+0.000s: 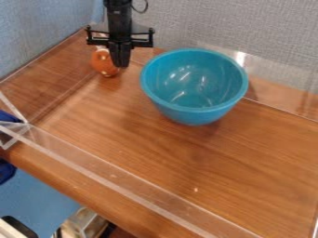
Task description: Put the mushroom in the blue bowl
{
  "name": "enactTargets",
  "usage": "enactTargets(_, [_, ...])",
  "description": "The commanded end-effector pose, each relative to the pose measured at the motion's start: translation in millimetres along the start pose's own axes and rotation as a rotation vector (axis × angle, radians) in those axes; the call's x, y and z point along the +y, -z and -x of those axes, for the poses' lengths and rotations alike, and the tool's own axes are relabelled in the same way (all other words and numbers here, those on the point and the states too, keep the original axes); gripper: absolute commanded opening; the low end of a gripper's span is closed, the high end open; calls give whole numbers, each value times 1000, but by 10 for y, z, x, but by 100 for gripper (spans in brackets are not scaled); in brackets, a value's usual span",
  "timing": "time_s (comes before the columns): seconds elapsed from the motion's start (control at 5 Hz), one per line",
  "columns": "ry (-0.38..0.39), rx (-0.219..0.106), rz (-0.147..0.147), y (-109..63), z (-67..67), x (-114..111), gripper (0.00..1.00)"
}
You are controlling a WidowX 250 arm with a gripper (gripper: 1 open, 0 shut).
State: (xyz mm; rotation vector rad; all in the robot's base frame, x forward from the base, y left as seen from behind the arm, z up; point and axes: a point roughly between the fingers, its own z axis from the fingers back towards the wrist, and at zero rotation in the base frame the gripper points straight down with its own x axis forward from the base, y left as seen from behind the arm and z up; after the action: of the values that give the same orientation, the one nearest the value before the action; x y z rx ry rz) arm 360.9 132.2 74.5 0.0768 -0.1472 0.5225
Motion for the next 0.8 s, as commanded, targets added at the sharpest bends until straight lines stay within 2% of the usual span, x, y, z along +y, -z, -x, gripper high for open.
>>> enactTargets(0.0, [-11, -106, 22, -428, -164, 93, 0])
enactTargets(0.2, [-1, -114, 32, -521, -222, 119, 0])
enactTargets(0.4, [7, -115, 30, -475, -295, 144, 0])
enactTargets(0.6, [-61, -112, 11, -248, -391, 211, 0])
